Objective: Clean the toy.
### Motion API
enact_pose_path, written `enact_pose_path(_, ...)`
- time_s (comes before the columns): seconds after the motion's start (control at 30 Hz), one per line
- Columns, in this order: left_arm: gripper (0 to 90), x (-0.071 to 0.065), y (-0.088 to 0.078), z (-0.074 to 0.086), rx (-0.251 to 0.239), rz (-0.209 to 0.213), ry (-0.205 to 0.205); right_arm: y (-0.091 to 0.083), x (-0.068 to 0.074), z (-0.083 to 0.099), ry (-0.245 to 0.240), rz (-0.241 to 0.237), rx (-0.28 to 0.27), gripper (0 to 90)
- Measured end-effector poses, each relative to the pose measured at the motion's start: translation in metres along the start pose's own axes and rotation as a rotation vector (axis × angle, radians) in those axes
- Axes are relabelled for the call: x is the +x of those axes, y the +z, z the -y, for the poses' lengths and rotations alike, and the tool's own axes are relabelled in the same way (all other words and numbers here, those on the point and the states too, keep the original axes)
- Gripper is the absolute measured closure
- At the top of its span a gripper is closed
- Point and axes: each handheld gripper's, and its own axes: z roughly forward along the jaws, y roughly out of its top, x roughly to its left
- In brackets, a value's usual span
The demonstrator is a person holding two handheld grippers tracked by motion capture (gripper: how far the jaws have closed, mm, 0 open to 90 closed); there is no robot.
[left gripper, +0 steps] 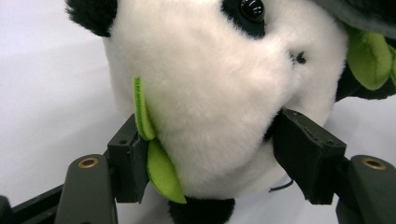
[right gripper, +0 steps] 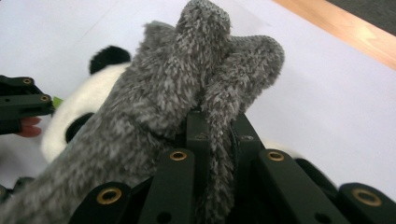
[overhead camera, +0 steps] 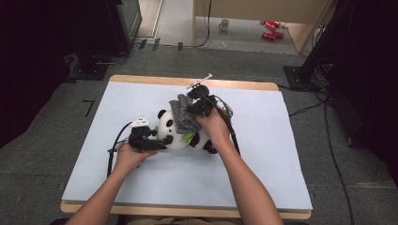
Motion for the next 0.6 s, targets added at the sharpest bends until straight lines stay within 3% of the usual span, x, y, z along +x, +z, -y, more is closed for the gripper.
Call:
enact_pose_path(0.2, 31.9, 0.001, 0.000, 0.000, 0.003, 0.006, -0.001, -0.016, -0.012, 0.004, -0.001, 0.041, -0.021, 82.1)
enact_pose_path(0.3, 31.8, 0.002, 0.000, 0.001, 0.000, 0.016, -0.005, -0.026, -0.020, 0.005, 0.021, 0.065, -0.029, 82.7)
enact_pose_path(0.43, 31.6, 0.004, 0.001, 0.001, -0.022, 0.025, -0.021, -0.041, -0.026, 0.006, 0.044, 0.049, -0.063, 83.0)
enact_pose_path(0.6, 30.5, 0.007, 0.001, -0.001, -0.040, 0.033, -0.060, -0.061, -0.021, 0.000, 0.043, 0.003, -0.135, 83.1)
